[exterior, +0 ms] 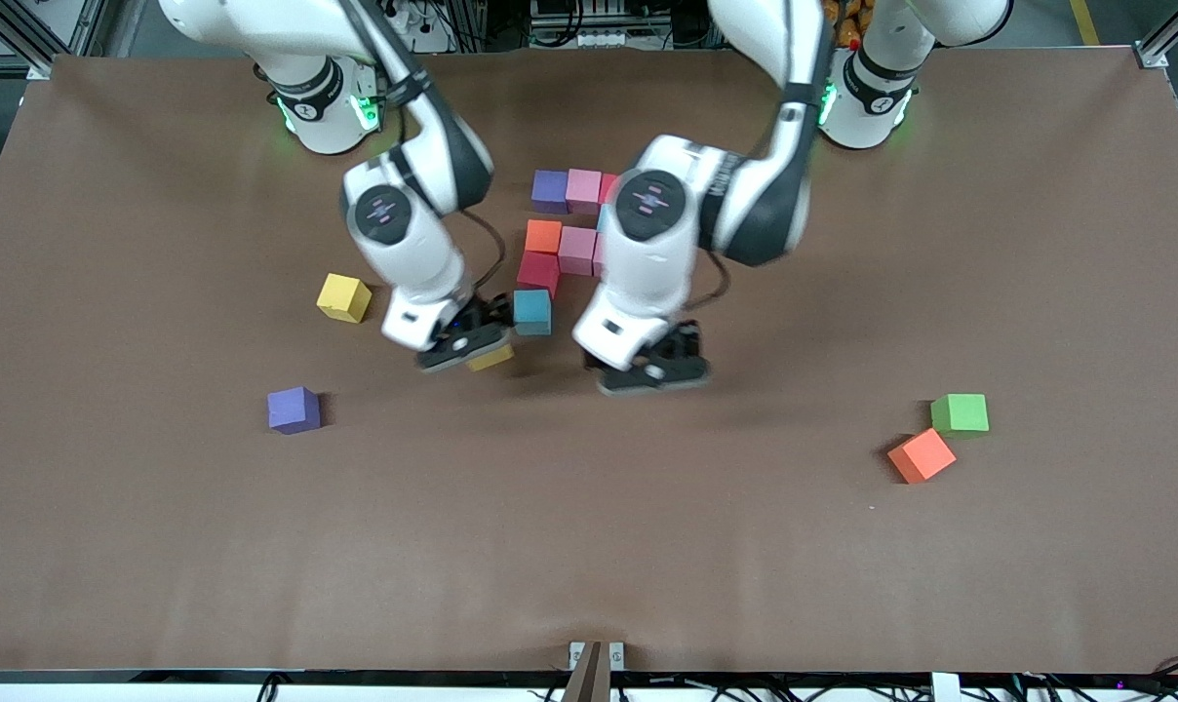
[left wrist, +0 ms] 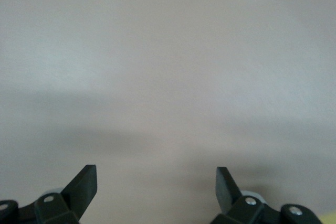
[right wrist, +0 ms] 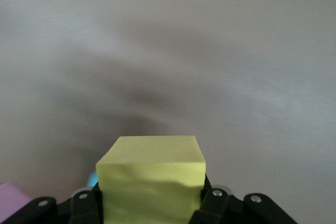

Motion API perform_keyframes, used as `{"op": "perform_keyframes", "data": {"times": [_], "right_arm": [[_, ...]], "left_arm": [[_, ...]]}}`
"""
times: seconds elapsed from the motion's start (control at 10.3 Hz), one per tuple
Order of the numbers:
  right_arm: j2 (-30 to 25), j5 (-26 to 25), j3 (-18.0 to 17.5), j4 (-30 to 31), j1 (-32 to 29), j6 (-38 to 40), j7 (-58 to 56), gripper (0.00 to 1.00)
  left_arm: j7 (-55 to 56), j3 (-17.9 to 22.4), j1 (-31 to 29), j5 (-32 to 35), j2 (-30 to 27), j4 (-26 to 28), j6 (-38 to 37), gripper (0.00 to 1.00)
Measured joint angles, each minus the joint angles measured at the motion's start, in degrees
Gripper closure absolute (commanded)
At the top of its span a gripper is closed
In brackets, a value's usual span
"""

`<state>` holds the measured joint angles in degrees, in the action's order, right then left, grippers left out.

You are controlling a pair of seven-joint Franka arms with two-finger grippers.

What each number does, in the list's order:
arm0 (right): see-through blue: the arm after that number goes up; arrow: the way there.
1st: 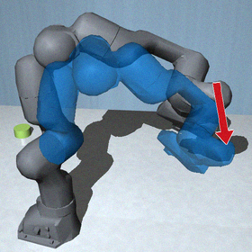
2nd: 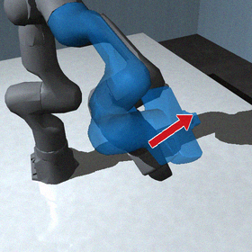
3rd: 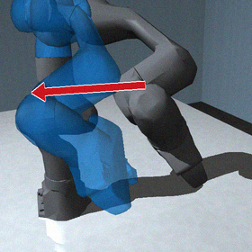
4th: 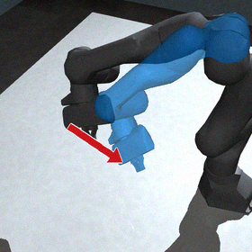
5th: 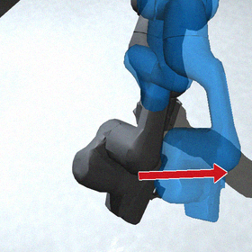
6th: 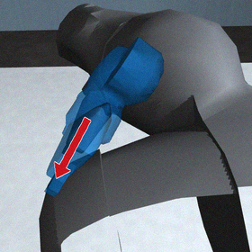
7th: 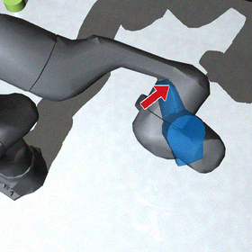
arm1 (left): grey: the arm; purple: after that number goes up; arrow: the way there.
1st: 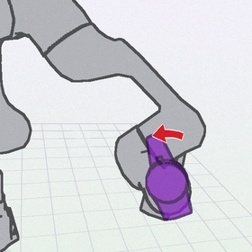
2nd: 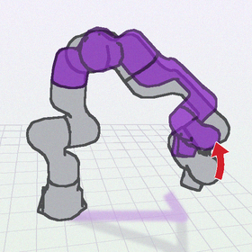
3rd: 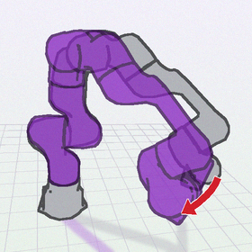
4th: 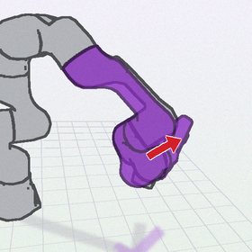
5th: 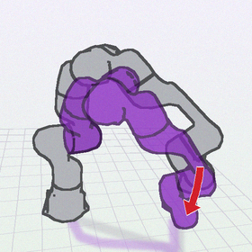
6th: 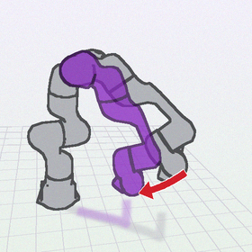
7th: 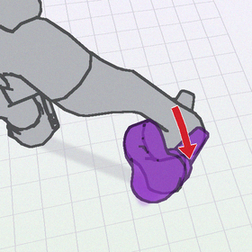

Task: Form number 2 with 11 blocks

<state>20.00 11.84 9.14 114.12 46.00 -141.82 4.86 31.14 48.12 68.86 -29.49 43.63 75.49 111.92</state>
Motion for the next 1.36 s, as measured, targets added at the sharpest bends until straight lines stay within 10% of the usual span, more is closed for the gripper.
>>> {"op": "perform_keyframes", "data": {"times": [0.58, 1.36], "right_arm": [[7.94, -4.66, -0.71, -11.8, 9.22, 5.81, -19.41, 0.9], [17.76, -1.95, -2.67, -15.86, 6.67, 5.34, -49.04, 0.91]], "left_arm": [[-13.03, -6.68, -21.99, 0.21, -10.94, 6.59, -0.92, 0.0], [-37.92, -7.53, -31.33, 6.61, -13.46, 17.23, 4.23, 0.0]]}}
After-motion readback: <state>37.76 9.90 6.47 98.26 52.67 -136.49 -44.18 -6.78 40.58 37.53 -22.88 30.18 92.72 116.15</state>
